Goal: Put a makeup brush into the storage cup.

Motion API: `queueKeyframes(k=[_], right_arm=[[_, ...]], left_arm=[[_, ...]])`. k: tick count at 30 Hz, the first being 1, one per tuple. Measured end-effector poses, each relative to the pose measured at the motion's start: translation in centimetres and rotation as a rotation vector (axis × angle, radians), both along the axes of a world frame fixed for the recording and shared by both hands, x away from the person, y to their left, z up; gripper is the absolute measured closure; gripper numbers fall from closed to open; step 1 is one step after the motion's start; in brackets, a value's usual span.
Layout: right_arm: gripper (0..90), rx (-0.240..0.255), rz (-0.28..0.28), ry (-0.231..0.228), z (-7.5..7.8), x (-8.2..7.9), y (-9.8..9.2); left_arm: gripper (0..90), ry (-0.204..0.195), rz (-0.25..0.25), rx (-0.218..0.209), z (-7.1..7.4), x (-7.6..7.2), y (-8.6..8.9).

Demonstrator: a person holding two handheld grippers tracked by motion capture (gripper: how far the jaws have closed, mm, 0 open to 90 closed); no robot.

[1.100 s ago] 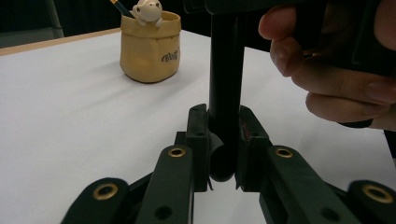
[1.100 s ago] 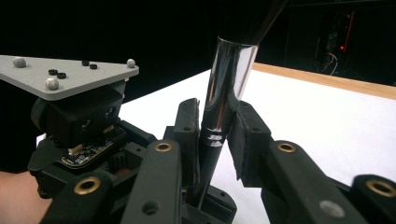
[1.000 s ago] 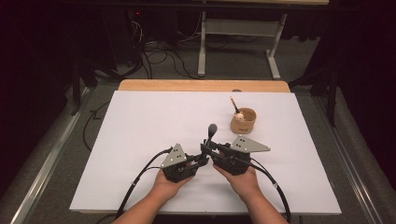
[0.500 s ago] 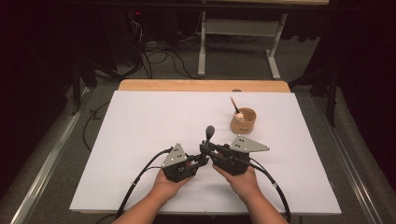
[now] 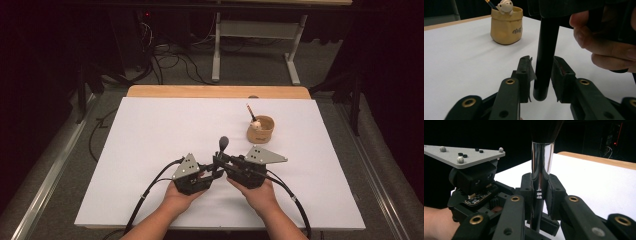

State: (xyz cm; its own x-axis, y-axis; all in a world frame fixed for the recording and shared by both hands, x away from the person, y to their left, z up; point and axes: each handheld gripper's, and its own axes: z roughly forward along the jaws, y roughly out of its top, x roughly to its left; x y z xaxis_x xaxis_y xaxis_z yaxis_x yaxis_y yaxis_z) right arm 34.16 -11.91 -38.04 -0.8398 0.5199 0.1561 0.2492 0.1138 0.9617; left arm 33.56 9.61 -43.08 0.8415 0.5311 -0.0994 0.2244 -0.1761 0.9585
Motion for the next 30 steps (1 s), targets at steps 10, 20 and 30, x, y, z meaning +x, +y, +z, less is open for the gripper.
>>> queueKeyframes(k=[10, 20, 30], right_arm=[[80.1, -0.010, -0.002, -0.011, 0.0, 0.0, -0.1], [80.0, -0.015, -0.019, -0.018, 0.1, 0.1, -0.5], [80.0, -0.007, -0.060, -0.038, 0.7, 0.4, -1.9]], left_arm=[[51.5, 0.014, 0.017, 0.009, 0.1, 0.2, 0.1], [39.9, 0.024, 0.029, 0.021, 0.1, 0.4, 0.1], [30.1, 0.034, 0.053, 0.017, 0.3, 0.5, 0.4]])
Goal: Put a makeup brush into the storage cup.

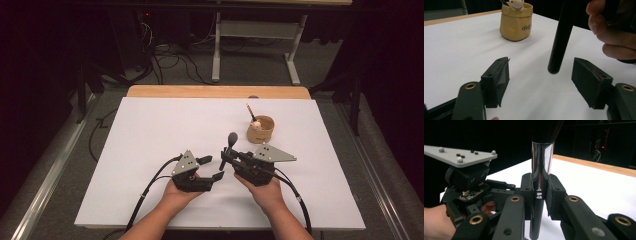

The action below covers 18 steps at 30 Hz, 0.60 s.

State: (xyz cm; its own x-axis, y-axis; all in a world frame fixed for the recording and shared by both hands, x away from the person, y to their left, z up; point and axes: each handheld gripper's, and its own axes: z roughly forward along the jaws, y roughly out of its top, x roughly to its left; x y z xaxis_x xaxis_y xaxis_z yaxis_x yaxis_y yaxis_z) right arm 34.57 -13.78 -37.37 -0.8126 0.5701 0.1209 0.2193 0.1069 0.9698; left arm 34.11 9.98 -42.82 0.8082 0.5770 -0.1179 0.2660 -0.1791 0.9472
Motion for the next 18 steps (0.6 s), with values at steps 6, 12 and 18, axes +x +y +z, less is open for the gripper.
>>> queueKeyframes(k=[6, 12, 18], right_arm=[[80.0, 0.002, -0.032, -0.007, 0.3, 0.1, -1.1], [79.9, 0.001, -0.064, -0.007, 0.4, 0.4, -2.2], [79.9, -0.002, -0.084, -0.017, 0.5, 0.5, -2.9]], left_arm=[[24.1, 0.004, 0.021, -0.004, 0.3, 0.1, 0.3], [19.4, 0.003, 0.046, -0.001, 0.6, 0.3, 0.8], [15.5, 0.014, 0.068, 0.000, 0.9, 0.5, 1.5]])
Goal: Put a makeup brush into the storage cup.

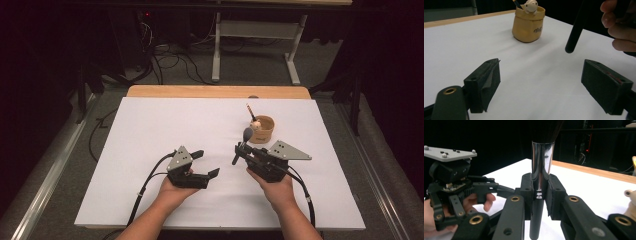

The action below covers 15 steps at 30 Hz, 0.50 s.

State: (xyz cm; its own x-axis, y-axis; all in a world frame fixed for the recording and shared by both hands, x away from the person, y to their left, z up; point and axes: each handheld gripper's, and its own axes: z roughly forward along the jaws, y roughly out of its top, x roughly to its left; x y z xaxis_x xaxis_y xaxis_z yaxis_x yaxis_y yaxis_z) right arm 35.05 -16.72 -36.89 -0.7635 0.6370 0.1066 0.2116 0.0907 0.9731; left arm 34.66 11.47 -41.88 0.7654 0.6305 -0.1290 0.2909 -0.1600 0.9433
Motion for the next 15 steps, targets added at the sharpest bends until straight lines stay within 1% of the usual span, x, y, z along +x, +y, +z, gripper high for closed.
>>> queueKeyframes(k=[4, 6, 9, 10, 12, 15], right_arm=[[80.0, -0.006, -0.009, -0.005, 0.0, 0.0, -0.2], [79.9, -0.014, -0.012, -0.018, 0.0, 0.1, -0.3], [79.9, -0.015, -0.021, -0.013, 0.1, 0.0, -0.5], [79.9, -0.008, -0.020, -0.018, 0.1, 0.1, -0.6], [79.9, -0.015, -0.030, -0.026, 0.1, 0.1, -0.8], [79.9, -0.017, -0.042, -0.028, 0.0, 0.3, -1.1]], left_arm=[[14.9, -0.008, 0.023, -0.001, 0.4, 0.2, 0.8], [14.4, -0.006, 0.035, -0.006, 0.5, 0.3, 1.2], [12.5, -0.008, 0.047, 0.002, 0.5, 0.6, 1.7], [11.6, -0.012, 0.054, 0.005, 0.6, 0.6, 2.0], [11.0, -0.018, 0.069, 0.002, 0.7, 0.8, 2.5], [10.1, -0.009, 0.090, -0.004, 0.7, 1.1, 3.5]])
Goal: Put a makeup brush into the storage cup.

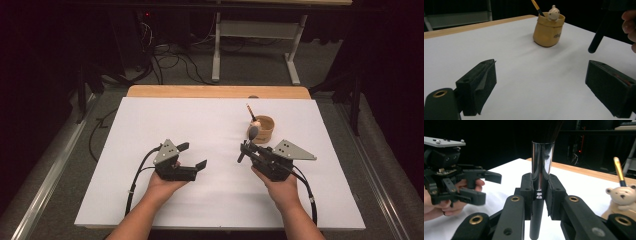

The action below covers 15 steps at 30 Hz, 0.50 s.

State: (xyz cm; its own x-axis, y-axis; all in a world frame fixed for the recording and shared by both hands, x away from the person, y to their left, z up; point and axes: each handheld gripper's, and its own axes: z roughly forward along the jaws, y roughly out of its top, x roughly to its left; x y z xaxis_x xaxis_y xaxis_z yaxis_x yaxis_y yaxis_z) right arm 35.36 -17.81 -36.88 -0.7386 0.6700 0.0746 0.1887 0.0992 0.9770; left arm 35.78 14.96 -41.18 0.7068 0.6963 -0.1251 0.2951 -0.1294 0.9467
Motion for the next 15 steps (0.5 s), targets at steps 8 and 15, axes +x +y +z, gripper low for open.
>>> queueKeyframes(k=[8, 15], right_arm=[[80.0, -0.002, -0.025, -0.010, 0.2, 0.1, -0.8], [80.0, 0.005, -0.059, -0.019, 0.5, 0.2, -1.8]], left_arm=[[6.1, 0.014, 0.055, 0.002, -0.2, 0.4, 1.6], [0.6, 0.017, 0.057, 0.026, -0.3, 0.4, 1.6]])
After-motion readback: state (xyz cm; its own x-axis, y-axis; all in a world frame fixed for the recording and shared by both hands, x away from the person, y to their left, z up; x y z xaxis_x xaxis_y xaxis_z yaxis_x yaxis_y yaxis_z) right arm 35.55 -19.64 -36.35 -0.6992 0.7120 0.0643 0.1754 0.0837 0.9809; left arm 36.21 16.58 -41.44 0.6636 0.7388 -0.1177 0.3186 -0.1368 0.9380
